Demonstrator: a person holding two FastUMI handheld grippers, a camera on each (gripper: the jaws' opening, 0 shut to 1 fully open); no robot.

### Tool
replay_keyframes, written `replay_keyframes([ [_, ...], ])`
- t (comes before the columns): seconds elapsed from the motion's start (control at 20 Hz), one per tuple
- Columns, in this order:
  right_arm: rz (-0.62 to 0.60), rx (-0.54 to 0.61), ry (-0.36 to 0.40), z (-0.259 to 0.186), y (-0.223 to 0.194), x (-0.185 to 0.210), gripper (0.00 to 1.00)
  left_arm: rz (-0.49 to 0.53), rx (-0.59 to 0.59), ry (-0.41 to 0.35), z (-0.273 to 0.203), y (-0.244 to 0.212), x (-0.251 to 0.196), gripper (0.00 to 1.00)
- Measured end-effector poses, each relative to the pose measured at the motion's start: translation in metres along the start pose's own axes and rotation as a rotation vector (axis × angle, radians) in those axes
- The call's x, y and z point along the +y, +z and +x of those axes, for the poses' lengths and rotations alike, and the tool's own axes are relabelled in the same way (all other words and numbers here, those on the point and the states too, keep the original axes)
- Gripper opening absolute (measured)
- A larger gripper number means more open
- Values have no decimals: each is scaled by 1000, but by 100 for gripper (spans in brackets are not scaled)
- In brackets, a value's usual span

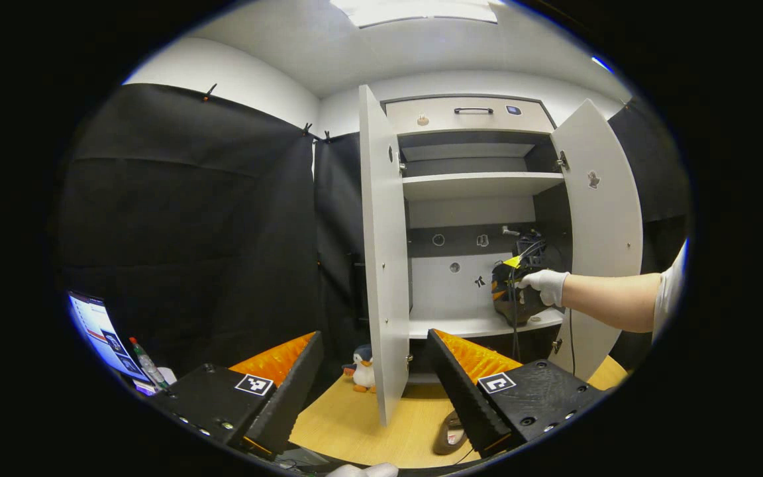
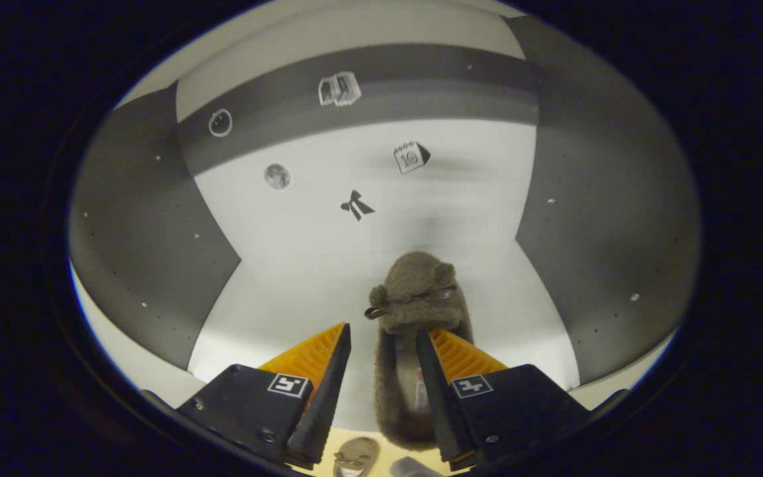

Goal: Grab one shoe with the right hand and put it into the shoe cabinet, grab the other shoe with the left hand and put it into the shoe cabinet; then close the right door with the right hand and the left door with the left hand.

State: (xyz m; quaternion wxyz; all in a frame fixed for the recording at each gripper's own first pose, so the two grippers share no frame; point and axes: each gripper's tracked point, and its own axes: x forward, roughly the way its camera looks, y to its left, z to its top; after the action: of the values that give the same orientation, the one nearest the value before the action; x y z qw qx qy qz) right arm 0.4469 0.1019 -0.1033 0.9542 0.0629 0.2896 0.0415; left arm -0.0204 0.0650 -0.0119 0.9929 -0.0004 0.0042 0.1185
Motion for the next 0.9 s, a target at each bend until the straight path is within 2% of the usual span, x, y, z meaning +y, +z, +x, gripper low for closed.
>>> replay_keyframes([
  [0.15, -44, -149, 10, -50, 5, 2, 67, 1, 6, -17, 2, -2, 2, 96],
  [0.35, -62, -393, 32, -145, 7, 13, 66, 26, -3, -36, -10, -9, 7, 96],
  [0.5, -93, -520, 28, -219, -9, 15, 98, 28, -4, -76, -12, -16, 5, 96],
  [0.75, -151, -634, 28, -319, -56, 3, 100, 31, -11, -149, -15, -23, -1, 96],
  [0.9, -179, -698, 13, -383, -84, -23, 99, 37, 0, -178, -15, -27, -5, 96],
])
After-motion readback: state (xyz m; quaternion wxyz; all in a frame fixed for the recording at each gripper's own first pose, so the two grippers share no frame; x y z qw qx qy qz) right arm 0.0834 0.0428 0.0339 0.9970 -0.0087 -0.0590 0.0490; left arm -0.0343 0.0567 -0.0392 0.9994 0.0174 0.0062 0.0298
